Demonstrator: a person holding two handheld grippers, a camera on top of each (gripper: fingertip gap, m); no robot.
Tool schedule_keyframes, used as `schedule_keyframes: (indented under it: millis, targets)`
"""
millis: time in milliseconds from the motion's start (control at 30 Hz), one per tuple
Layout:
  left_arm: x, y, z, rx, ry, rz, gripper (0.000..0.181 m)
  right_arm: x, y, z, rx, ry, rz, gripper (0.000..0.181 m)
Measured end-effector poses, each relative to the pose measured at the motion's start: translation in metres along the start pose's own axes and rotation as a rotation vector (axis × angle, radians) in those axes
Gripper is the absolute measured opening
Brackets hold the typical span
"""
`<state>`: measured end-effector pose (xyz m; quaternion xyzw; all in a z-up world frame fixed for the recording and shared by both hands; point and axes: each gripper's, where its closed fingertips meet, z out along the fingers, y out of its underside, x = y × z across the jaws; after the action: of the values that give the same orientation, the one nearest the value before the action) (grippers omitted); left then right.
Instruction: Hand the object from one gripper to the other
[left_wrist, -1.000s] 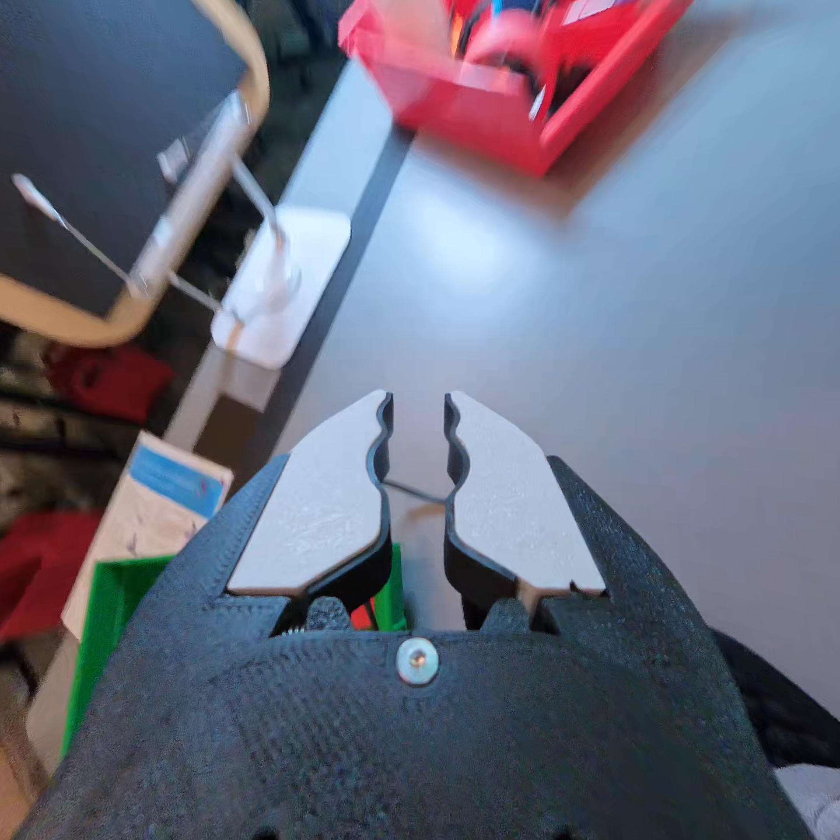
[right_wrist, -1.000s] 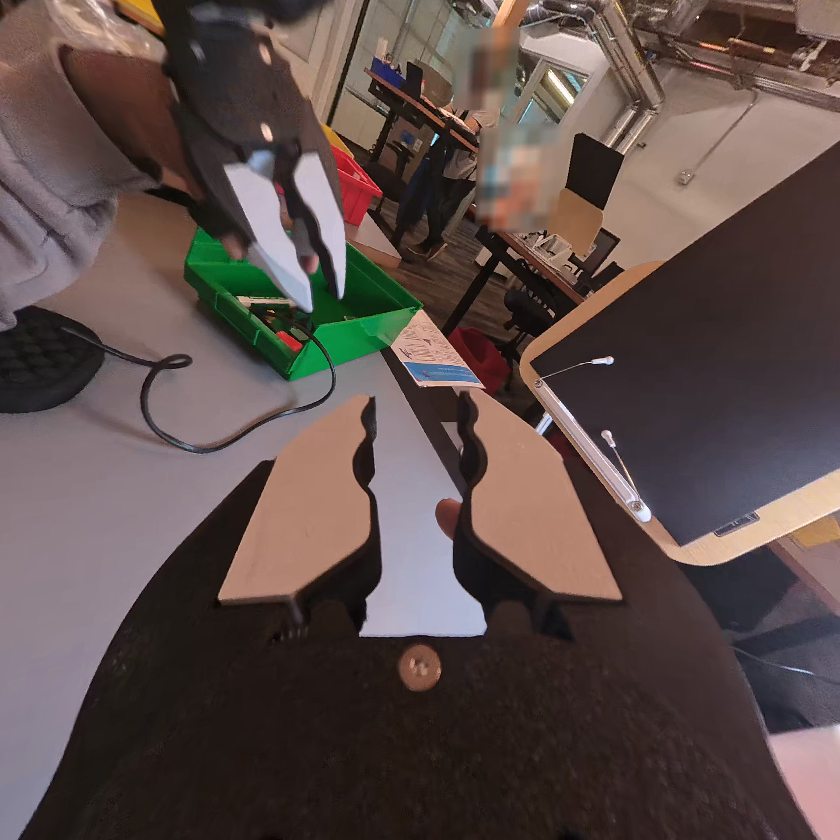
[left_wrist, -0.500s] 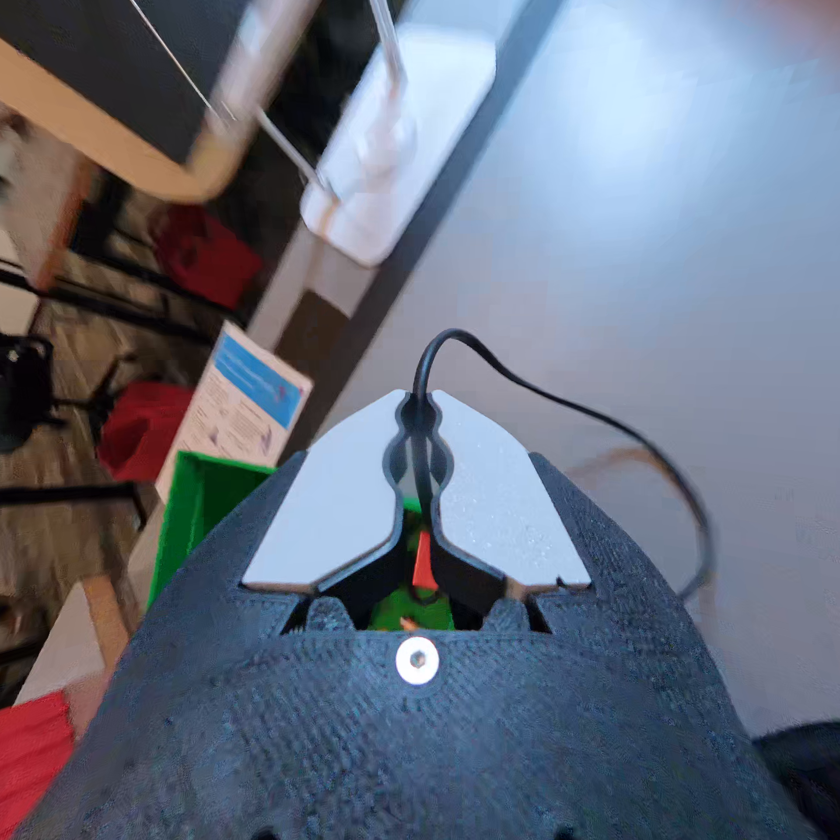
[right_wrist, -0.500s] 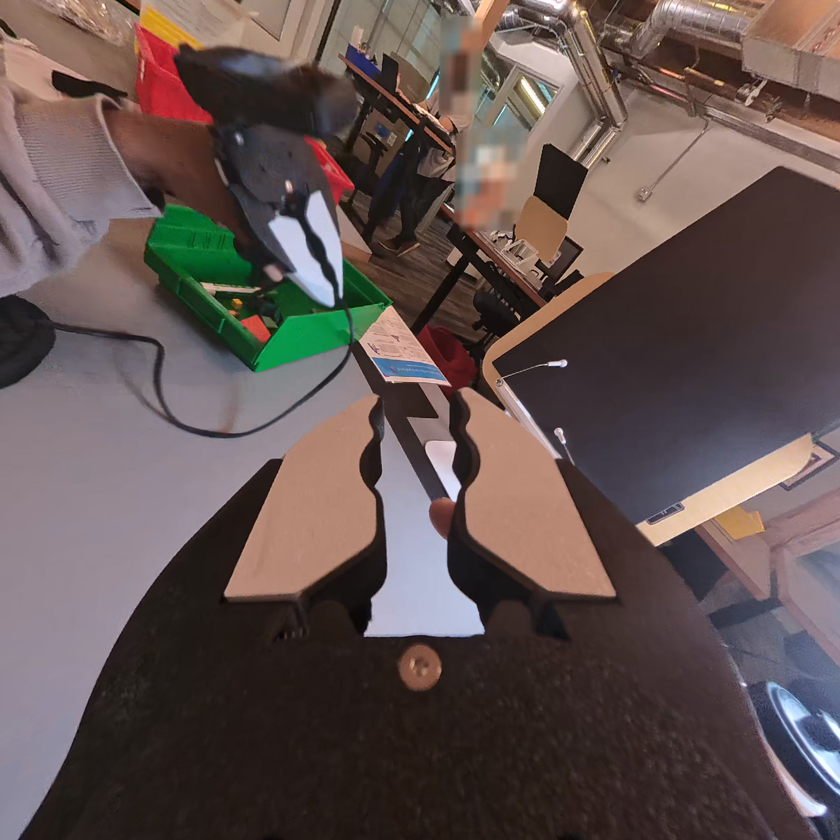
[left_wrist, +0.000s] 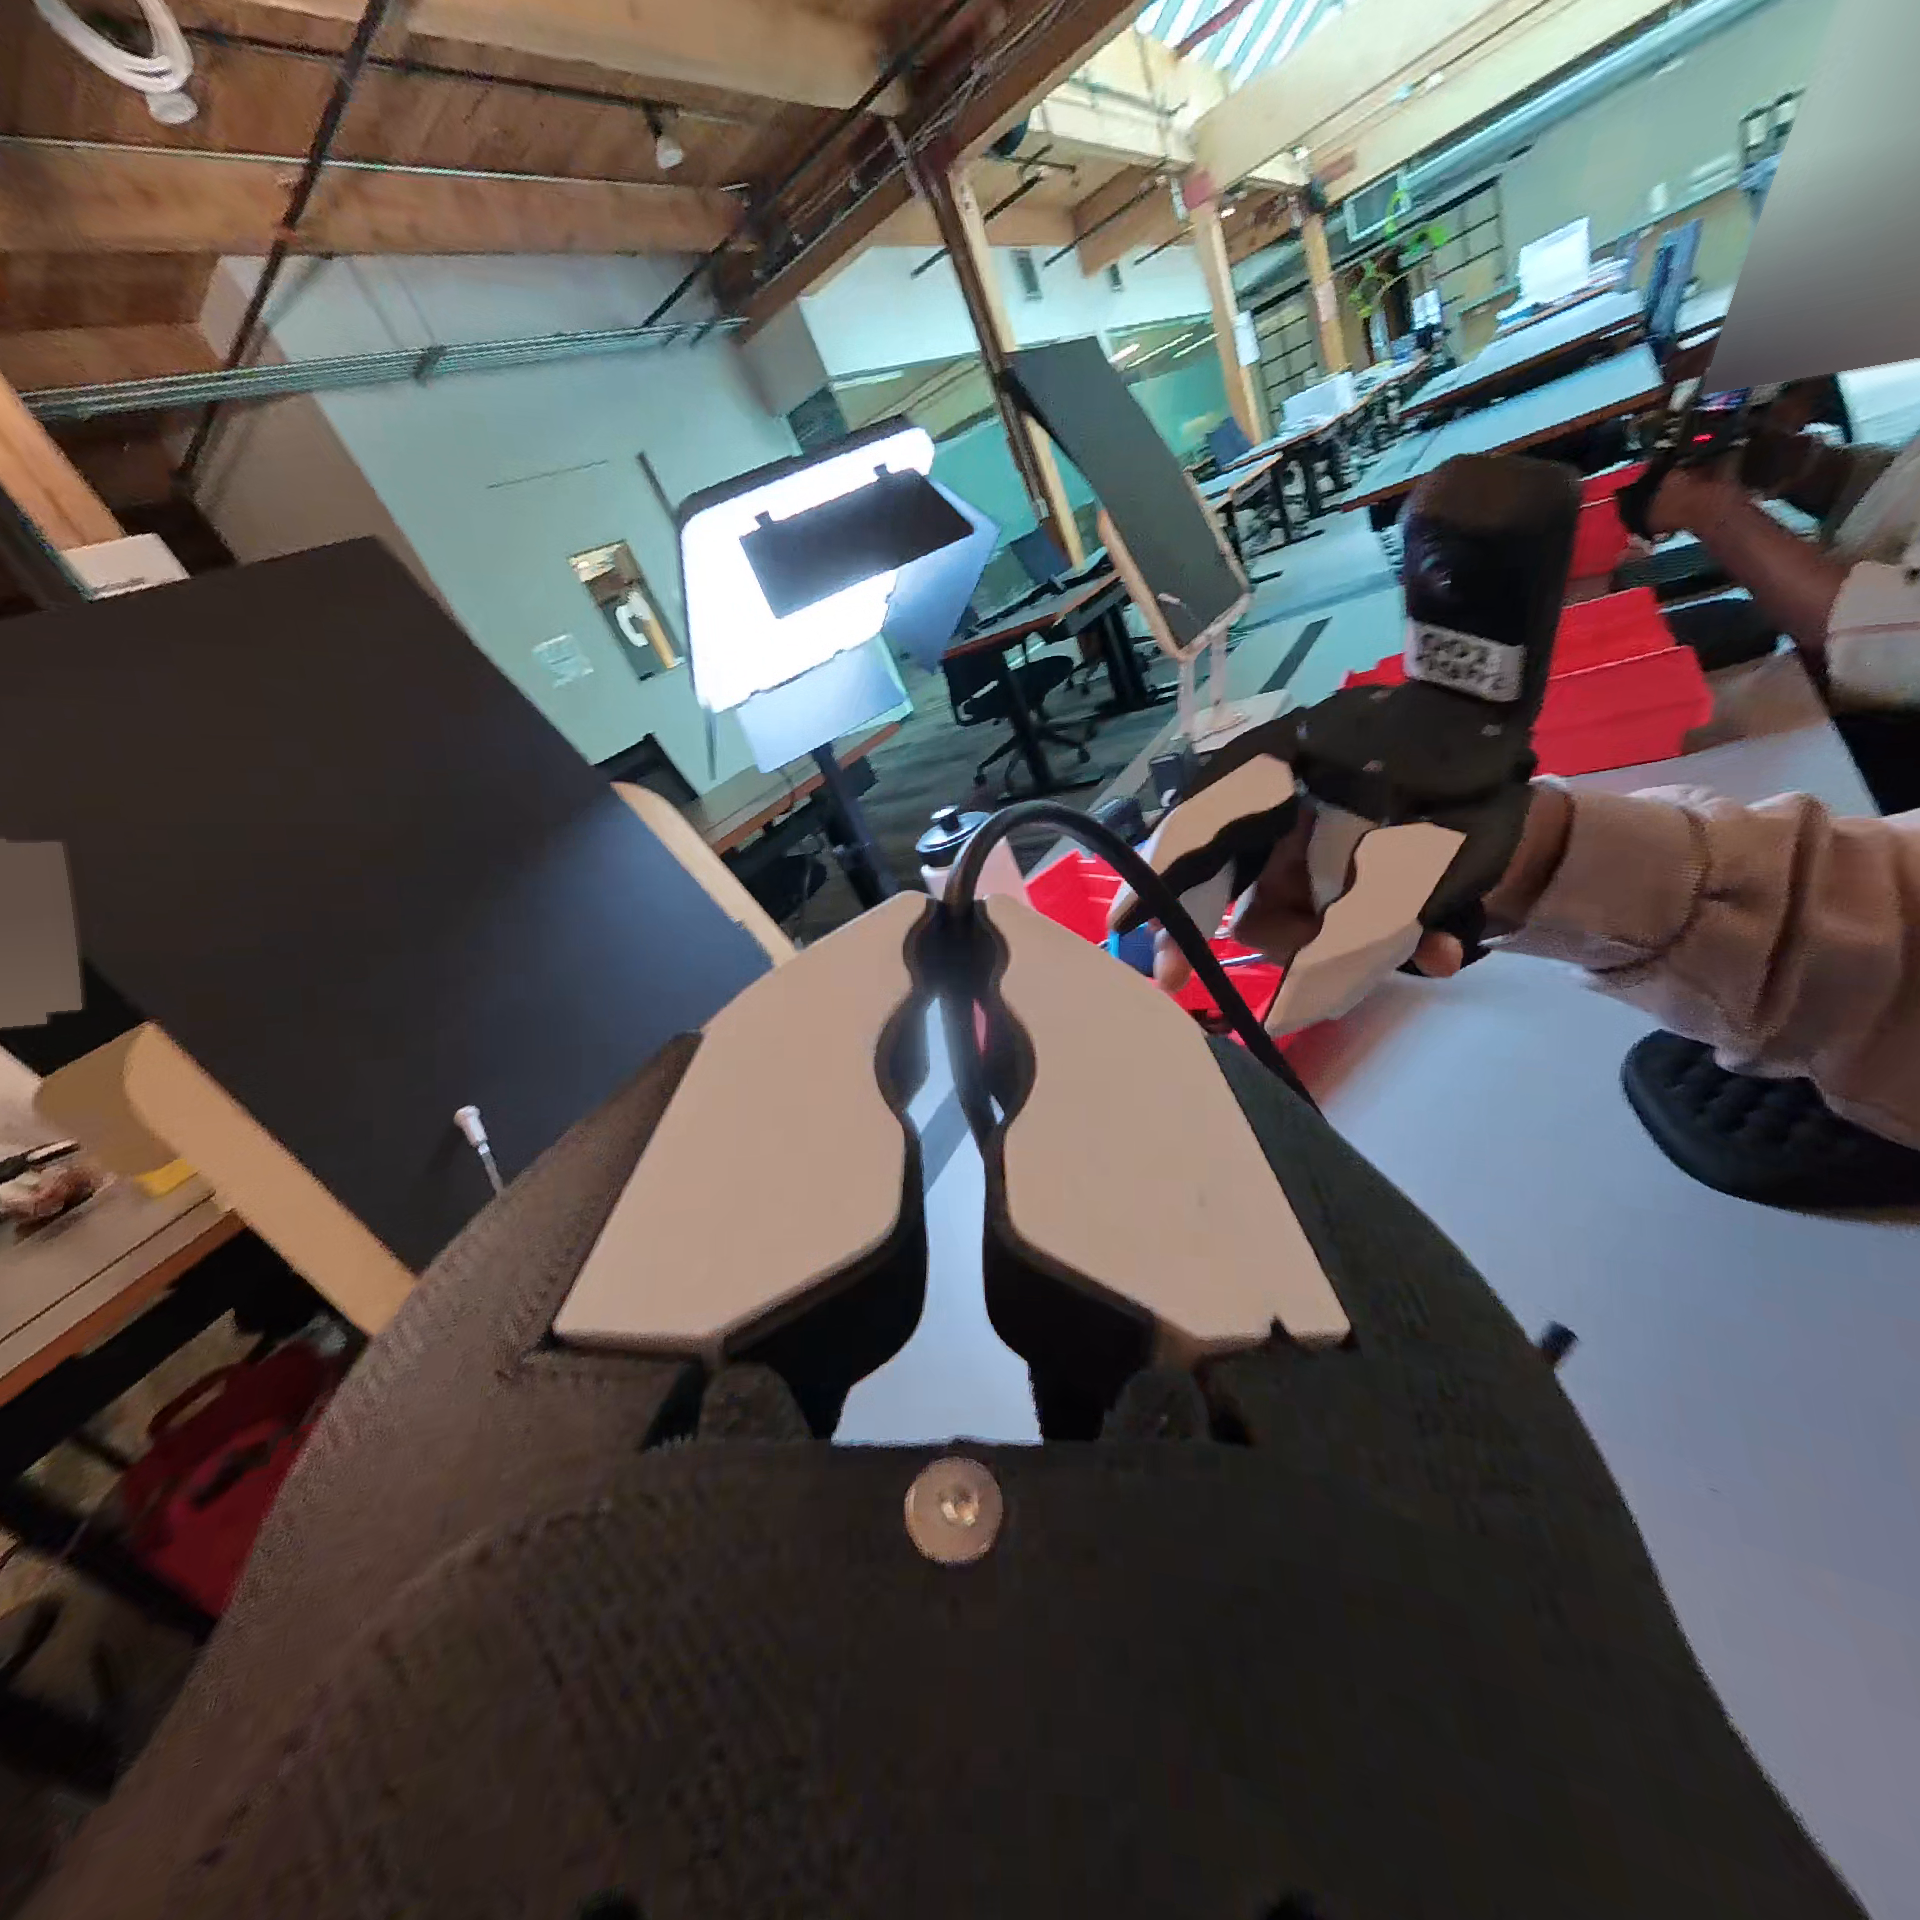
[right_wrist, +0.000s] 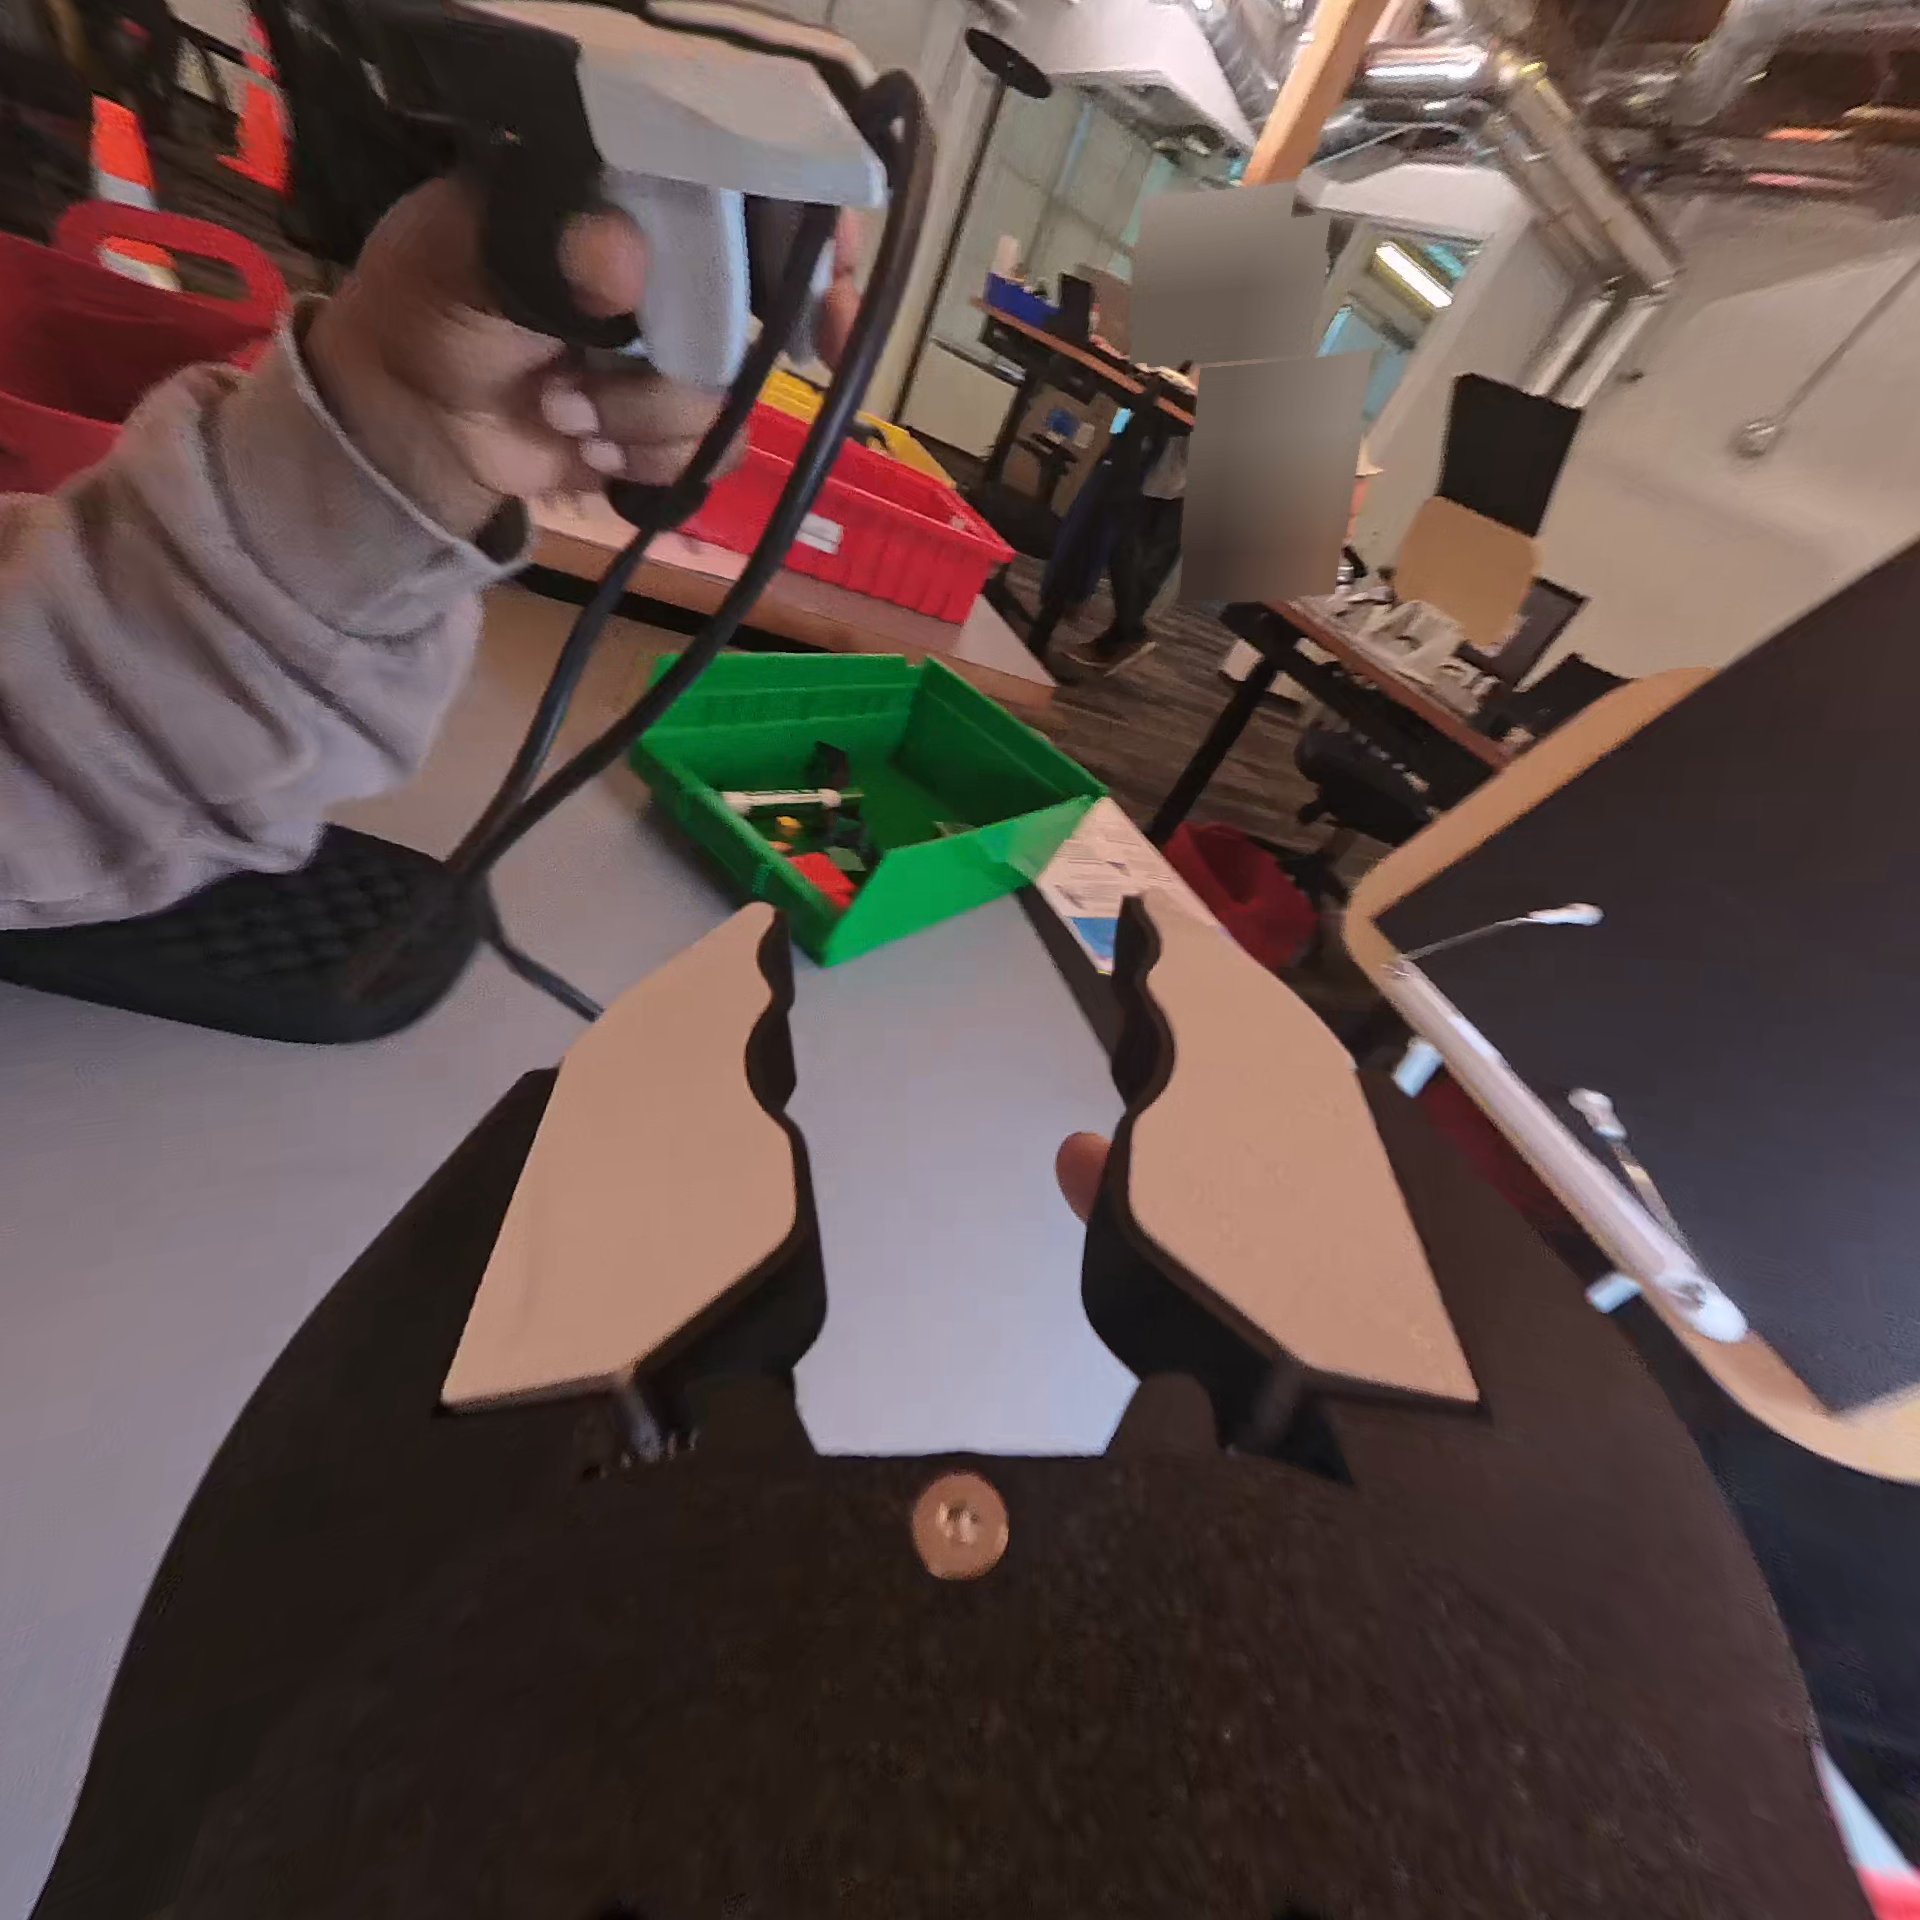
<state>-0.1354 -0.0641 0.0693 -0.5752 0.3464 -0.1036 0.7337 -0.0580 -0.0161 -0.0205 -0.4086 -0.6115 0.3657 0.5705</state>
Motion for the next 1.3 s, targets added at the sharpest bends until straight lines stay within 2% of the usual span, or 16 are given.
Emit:
schedule_keyframes:
  millis: [33,133,233,367,400,500,567,733,800,900,967,1033,1133,1300]
  targets:
    - [0.006,-0.001,0.003,0.007,0.019,-0.005,0.005,-0.012,-0.003,0.005,0.019,-0.061,0.037,0.065]
    - [0.024,-0.001,0.015,0.028,0.089,-0.023,0.005,-0.048,-0.016,0.014,0.092,-0.257,0.182,0.076]
    - [0.054,-0.005,0.025,0.084,0.236,-0.061,0.005,-0.069,-0.018,0.022,0.117,-0.352,0.217,0.079]
    - [0.091,-0.011,0.030,0.166,0.432,-0.123,0.005,-0.096,-0.018,0.012,0.175,-0.555,0.233,0.058]
    - [0.094,-0.012,0.031,0.178,0.449,-0.130,0.005,-0.101,-0.016,0.006,0.169,-0.608,0.244,0.057]
    - [0.097,-0.014,0.030,0.198,0.469,-0.143,0.005,-0.093,-0.012,0.000,0.164,-0.597,0.215,0.050]
    - [0.099,-0.017,0.027,0.226,0.509,-0.168,0.005,-0.096,-0.015,-0.011,0.183,-0.662,0.236,0.048]
    - [0.120,-0.014,0.027,0.258,0.650,-0.208,0.005,-0.127,-0.009,-0.019,0.167,-0.868,0.285,0.057]
    - [0.127,-0.007,0.032,0.253,0.664,-0.183,0.005,-0.141,-0.004,-0.014,0.137,-0.920,0.295,0.061]
    - [0.134,0.004,0.039,0.229,0.652,-0.133,0.005,-0.150,0.001,-0.001,0.111,-0.888,0.255,0.053]
    - [0.133,0.009,0.043,0.218,0.630,-0.112,0.005,-0.144,0.003,0.007,0.101,-0.832,0.250,0.023]
    - [0.128,0.010,0.044,0.214,0.607,-0.111,0.005,-0.134,0.007,0.010,0.077,-0.783,0.234,0.000]
    - [0.111,0.010,0.044,0.213,0.551,-0.139,0.005,-0.112,0.008,0.012,0.086,-0.674,0.217,0.000]
    - [0.088,0.032,0.044,0.140,0.592,-0.292,0.049,-0.067,-0.017,0.002,0.213,-0.470,0.221,0.000]
